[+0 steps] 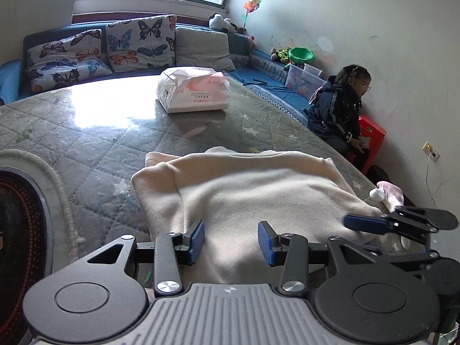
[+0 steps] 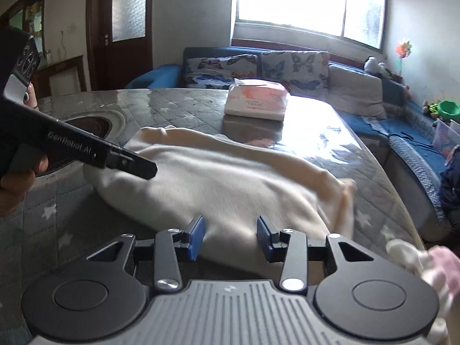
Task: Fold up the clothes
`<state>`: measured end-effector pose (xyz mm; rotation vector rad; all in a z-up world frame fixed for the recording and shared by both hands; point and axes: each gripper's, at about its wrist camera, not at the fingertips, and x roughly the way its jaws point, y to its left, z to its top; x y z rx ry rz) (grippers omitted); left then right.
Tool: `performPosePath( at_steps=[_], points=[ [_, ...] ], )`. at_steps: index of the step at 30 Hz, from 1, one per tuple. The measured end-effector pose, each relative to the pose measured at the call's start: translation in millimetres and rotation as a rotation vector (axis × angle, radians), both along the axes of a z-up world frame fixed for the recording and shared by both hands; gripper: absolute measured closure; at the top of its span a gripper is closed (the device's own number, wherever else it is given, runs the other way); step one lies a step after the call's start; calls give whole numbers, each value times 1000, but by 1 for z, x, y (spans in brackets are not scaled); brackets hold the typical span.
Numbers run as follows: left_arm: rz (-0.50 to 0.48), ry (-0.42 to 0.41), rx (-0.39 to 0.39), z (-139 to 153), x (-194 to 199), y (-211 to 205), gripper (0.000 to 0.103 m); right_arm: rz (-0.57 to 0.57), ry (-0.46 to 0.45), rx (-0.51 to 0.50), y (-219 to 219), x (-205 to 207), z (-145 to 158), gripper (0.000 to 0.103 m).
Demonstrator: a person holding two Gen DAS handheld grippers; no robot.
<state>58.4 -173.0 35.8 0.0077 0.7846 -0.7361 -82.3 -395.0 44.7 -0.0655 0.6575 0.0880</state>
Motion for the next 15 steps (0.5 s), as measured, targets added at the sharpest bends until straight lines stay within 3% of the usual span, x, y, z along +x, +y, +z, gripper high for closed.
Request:
performPosePath(
  at_steps=[5, 8, 15],
  points=[
    [-11, -22, 1, 3, -7, -1, 57, -51, -54, 18, -8, -9, 10, 61],
    [-24, -39, 30, -1, -12, -5, 57, -111, -23, 22, -17, -4, 0, 61],
    [-35, -67, 38, 0, -19, -6, 56, -107, -41, 52, -18, -8, 5, 61]
  ],
)
